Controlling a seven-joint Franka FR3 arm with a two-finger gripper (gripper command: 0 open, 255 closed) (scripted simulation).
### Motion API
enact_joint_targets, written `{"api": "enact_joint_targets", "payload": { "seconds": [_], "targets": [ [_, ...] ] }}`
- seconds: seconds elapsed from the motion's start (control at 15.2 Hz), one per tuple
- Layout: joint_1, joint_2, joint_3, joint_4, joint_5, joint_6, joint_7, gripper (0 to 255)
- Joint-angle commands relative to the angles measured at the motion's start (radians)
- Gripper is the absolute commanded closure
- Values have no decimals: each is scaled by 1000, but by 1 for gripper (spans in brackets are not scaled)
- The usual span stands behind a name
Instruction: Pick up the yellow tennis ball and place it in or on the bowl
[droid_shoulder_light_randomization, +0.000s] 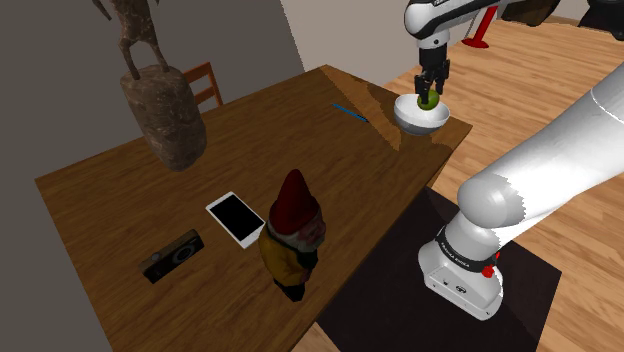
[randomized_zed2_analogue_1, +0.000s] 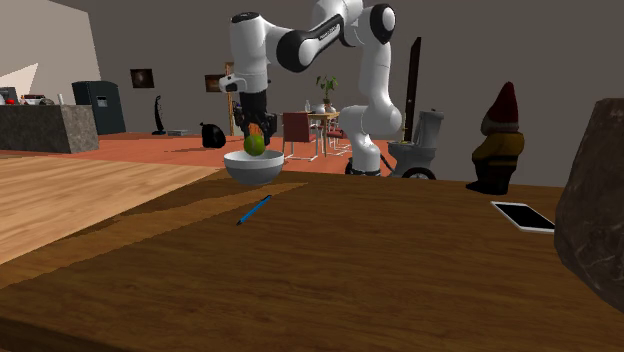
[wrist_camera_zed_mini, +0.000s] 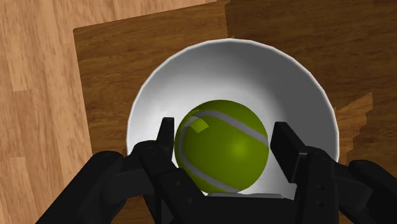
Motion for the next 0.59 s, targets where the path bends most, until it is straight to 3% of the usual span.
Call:
{"api": "enact_joint_targets", "payload": {
  "seconds": [0.0,0.33,0.4,0.53],
  "targets": [
    [0,2,-1,-4,0,7,1,255],
    [0,2,-1,-4,0,7,1,255],
    [0,2,-1,-4,0,7,1,0],
    [0,2,-1,-4,0,7,1,0]
  ]
}}
